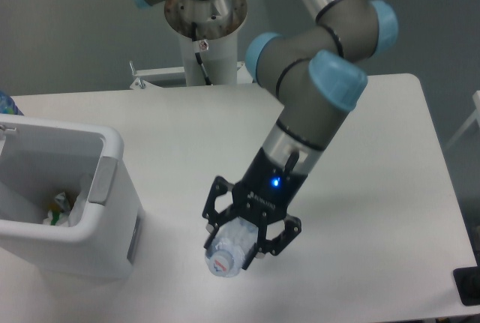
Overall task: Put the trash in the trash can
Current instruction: 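Lift the bottle and carry it over the white bin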
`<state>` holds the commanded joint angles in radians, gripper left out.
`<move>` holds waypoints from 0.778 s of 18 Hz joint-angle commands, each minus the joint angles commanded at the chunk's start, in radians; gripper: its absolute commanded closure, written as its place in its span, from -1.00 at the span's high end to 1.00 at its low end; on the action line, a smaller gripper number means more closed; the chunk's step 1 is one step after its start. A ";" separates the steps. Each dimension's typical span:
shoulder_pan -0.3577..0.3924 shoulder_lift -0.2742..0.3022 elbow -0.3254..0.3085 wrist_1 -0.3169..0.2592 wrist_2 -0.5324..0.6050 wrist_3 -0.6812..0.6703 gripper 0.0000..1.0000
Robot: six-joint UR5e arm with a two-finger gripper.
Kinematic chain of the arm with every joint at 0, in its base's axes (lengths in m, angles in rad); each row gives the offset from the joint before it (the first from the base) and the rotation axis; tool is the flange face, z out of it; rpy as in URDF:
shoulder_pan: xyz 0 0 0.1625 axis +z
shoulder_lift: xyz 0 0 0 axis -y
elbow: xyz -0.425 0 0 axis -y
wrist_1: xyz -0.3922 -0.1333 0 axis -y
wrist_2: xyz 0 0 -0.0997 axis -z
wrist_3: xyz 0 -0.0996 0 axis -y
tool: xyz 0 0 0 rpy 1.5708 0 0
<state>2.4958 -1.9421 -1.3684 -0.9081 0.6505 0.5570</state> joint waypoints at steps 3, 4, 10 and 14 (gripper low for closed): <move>-0.002 0.031 0.038 0.003 -0.054 -0.049 -0.43; -0.005 0.040 0.055 0.005 -0.075 -0.069 -0.43; -0.047 0.088 0.097 0.011 -0.187 -0.126 -0.43; -0.113 0.088 0.089 0.009 -0.193 -0.126 -0.43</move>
<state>2.3824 -1.8546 -1.2793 -0.8989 0.4571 0.4310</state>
